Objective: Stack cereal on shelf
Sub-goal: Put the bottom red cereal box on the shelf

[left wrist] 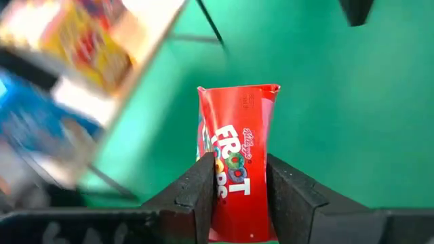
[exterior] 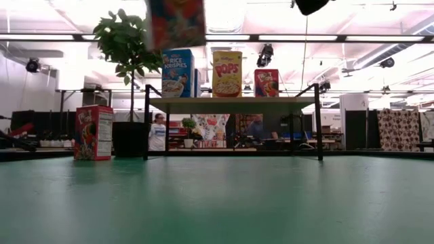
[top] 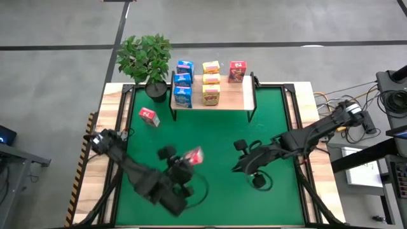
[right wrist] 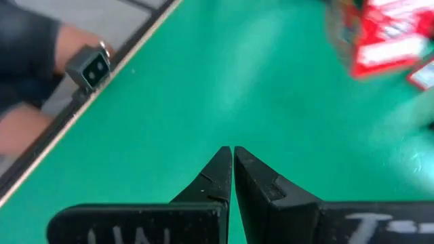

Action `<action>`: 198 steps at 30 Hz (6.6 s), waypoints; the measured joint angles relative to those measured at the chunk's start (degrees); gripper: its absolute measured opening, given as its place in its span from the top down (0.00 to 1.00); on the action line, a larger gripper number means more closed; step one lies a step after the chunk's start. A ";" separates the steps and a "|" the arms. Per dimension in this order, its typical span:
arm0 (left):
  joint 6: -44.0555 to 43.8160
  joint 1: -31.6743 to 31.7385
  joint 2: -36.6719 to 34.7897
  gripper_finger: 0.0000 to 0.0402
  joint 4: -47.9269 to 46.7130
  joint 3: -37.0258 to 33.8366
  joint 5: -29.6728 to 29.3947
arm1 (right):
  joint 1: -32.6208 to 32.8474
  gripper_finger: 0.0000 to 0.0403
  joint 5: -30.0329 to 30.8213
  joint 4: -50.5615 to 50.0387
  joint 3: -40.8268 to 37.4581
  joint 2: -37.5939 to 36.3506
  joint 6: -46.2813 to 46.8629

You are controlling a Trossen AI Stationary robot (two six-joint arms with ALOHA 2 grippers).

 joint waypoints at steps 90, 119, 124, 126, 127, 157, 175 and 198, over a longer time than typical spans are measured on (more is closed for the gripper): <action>82.67 55.82 8.70 0.56 39.88 12.94 54.48 | -0.06 0.98 5.28 2.25 -7.66 -15.83 0.47; 75.35 46.27 -18.17 0.56 36.55 -4.24 52.02 | -34.33 0.98 1.21 -13.75 14.24 -3.48 -7.58; 75.91 46.28 -26.60 0.56 47.41 -19.00 49.70 | -38.59 0.98 0.84 -16.54 21.73 2.14 -12.18; 75.91 46.28 -29.94 0.56 51.80 -24.01 49.39 | -39.83 0.98 0.84 -17.72 24.48 4.09 -13.50; 75.92 46.28 -31.52 0.56 53.88 -26.52 49.39 | -40.34 0.98 0.80 -18.50 25.79 4.95 -14.02; 76.45 46.48 -53.41 0.56 83.07 -60.35 43.77 | -54.07 0.25 -13.80 -35.00 41.81 18.28 -22.40; 76.97 46.48 -53.27 0.56 82.61 -60.35 43.77 | -54.46 0.36 -17.12 -36.57 41.76 20.34 -23.89; 76.79 46.48 -53.24 0.56 82.12 -60.35 43.77 | -55.18 0.55 -15.01 -38.54 42.80 20.10 -24.02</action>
